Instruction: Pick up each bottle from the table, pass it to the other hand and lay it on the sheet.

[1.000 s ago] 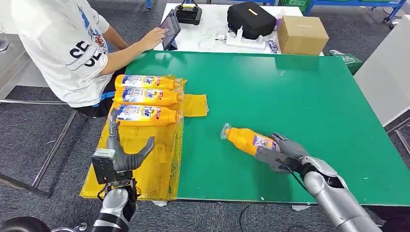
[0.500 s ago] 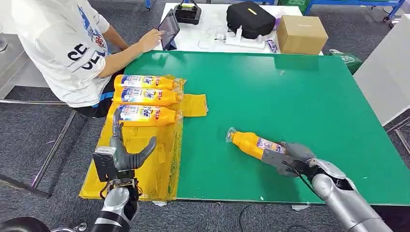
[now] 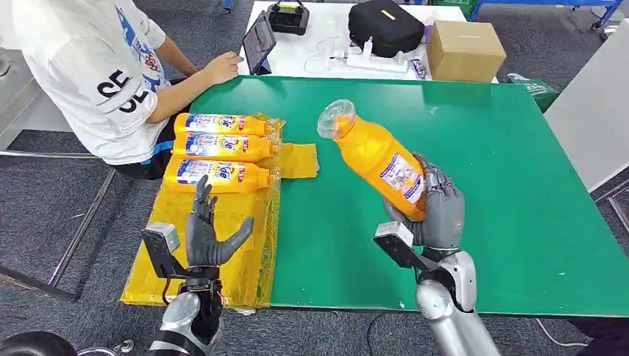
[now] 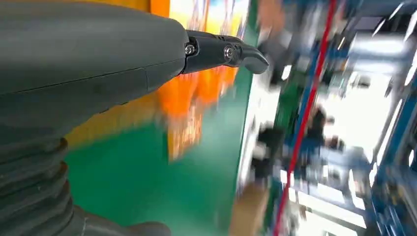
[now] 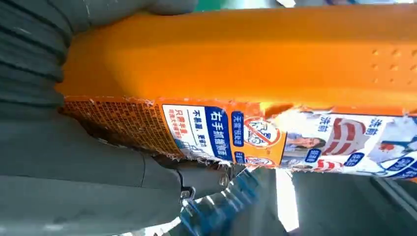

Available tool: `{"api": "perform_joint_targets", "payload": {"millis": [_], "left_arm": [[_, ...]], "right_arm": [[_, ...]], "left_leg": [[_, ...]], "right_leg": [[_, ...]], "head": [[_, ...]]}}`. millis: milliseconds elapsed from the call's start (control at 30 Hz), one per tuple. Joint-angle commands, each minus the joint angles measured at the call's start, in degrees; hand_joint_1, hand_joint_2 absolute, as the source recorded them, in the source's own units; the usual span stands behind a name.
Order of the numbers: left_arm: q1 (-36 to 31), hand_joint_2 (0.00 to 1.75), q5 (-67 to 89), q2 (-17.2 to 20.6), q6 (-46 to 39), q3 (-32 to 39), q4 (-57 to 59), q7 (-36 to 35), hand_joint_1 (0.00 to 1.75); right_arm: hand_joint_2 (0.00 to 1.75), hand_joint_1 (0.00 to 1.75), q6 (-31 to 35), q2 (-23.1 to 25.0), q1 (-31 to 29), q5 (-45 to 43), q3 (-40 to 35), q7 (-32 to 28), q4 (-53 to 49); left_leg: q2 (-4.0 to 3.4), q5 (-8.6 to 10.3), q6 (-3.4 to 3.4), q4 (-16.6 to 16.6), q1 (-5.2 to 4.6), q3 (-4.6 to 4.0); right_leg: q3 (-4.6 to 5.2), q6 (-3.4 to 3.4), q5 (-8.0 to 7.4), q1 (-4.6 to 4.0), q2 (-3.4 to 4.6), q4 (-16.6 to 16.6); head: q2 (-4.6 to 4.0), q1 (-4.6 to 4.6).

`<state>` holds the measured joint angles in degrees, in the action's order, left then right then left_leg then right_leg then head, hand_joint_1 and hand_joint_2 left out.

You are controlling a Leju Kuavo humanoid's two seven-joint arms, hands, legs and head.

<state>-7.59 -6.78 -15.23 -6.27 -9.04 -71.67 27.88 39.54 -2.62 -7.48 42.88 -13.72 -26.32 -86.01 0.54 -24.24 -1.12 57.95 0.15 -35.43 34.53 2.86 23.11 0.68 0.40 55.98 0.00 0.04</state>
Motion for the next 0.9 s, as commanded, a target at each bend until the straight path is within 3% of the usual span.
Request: {"api": "perform_joint_targets", "payload": {"millis": [33,133,200,233,300,433,600,900], "left_arm": [[-2.6,1.75,-4.1,1.7,4.4,-4.7,2.9,-2.6,0.0],[-3.0,1.75,-7.7,2.4,9.0,-6.3,3.1,-4.5,0.0],[-3.1,1.75,-11.7,3.1,14.2,-7.7,2.6,-4.1,0.0],[-3.0,1.75,-11.7,3.1,14.1,-8.2,1.9,-4.2,0.0],[-2.8,1.75,-13.1,3.1,15.0,-9.1,1.1,-4.3,0.0],[-2.6,1.75,-13.1,3.3,14.9,-9.5,0.8,-4.3,0.0],[-1.2,1.75,-11.6,3.1,14.3,-10.1,-0.4,-2.6,0.0],[-1.6,1.75,-10.4,2.2,14.2,-12.8,3.7,-3.0,0.0]], "right_arm": [[1.75,1.75,0.5,11.9,2.9,1.2,12.8,-8.7,-7.5],[1.75,1.75,0.5,13.1,3.2,-0.5,13.9,-12.5,-6.4],[1.75,1.75,-2.5,9.6,3.7,-3.4,7.3,-10.7,-1.3],[1.75,1.75,-0.1,9.3,3.7,-3.9,5.3,-11.2,1.3],[1.75,1.75,-2.5,9.1,3.7,-6.7,0.4,-11.3,7.7],[1.75,1.75,-0.9,9.7,3.6,-7.3,-0.7,-12.5,10.2],[1.75,1.75,-9.4,11.9,4.1,-12.8,-4.1,-12.5,15.2],[1.75,1.75,-7.6,13.9,1.5,-12.8,-11.3,-12.7,23.9]], "left_leg": [[0.04,-0.05,0.05,0.0,-0.02,0.12],[0.03,-0.1,0.08,0.0,0.0,0.19],[0.03,-0.08,0.06,0.0,0.0,0.19],[-0.01,-0.05,0.04,-0.1,0.01,0.17],[-0.16,-0.12,0.07,-0.1,0.05,0.33],[-0.24,-0.12,0.07,-0.1,0.05,0.27],[-0.22,-0.17,0.07,-0.1,0.05,0.3],[-0.21,-0.14,0.06,-0.1,0.05,0.24]], "right_leg": [[-0.13,-0.09,0.07,0.01,-0.1,0.0],[-0.22,-0.14,0.1,-0.02,-0.11,0.0],[-0.22,-0.12,0.06,-0.02,-0.11,0.0],[-0.19,-0.09,0.01,-0.02,-0.05,-0.1],[-0.34,-0.13,0.02,-0.07,0.08,-0.2],[-0.25,-0.11,0.0,-0.07,0.13,-0.1],[-0.27,-0.12,0.05,-0.07,0.12,-0.1],[-0.21,-0.11,0.04,-0.06,0.13,-0.1]], "head": [[0.0,-0.02],[0.0,-0.02],[0.0,-0.02],[0.0,0.02],[0.0,-0.04],[0.0,-0.02],[0.0,-0.02],[0.0,-0.04]]}}
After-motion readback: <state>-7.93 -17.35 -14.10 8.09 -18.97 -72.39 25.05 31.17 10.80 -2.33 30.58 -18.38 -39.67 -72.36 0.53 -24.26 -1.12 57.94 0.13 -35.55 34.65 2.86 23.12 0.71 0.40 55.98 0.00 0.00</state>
